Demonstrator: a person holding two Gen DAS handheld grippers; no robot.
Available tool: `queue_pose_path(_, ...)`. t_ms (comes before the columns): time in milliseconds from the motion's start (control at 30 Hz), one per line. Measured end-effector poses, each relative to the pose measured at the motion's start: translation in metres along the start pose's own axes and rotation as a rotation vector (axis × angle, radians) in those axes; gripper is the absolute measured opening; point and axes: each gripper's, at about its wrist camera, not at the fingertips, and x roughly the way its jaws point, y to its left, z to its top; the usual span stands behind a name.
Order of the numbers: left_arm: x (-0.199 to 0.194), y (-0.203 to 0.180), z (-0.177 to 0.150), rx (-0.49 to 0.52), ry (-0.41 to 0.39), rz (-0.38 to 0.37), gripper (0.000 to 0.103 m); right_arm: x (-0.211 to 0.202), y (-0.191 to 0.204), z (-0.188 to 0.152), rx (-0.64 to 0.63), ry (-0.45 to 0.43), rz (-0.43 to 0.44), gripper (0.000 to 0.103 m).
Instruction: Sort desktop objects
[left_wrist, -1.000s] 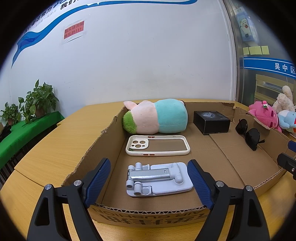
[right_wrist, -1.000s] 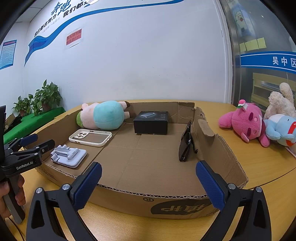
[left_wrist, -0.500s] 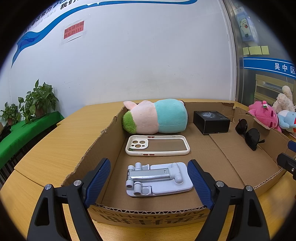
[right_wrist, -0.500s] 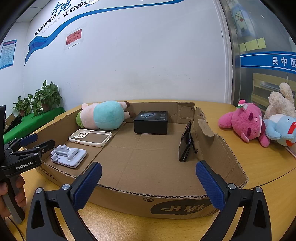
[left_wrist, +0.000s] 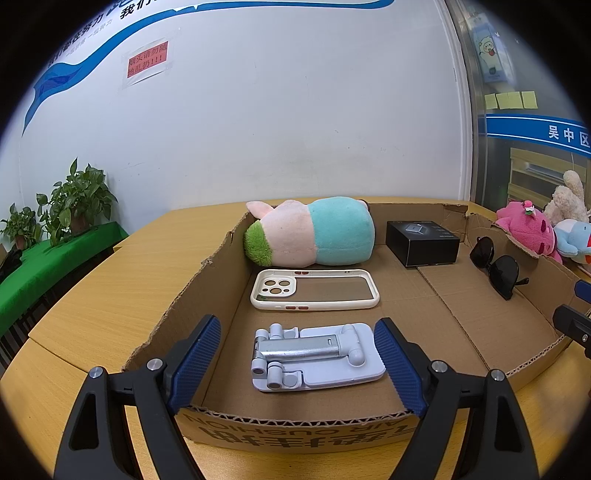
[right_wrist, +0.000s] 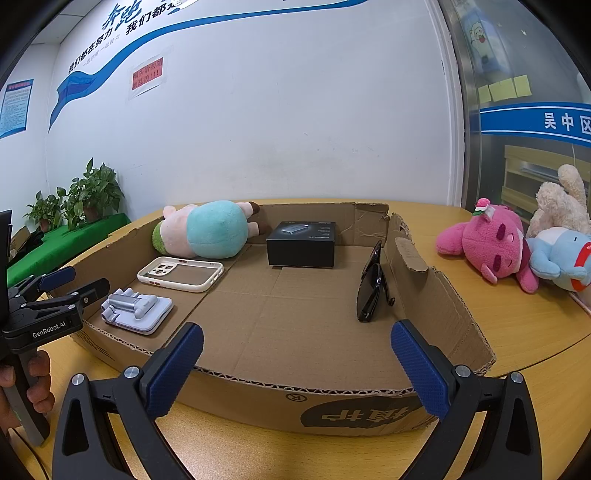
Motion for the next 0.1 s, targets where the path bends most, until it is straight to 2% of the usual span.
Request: queue_pose_path(100,0.0,0.0,-0.0001,0.0,0.0,0.0,0.085,0.0001,-0.0002,0.0001,0.0,0.0,0.0,0.103)
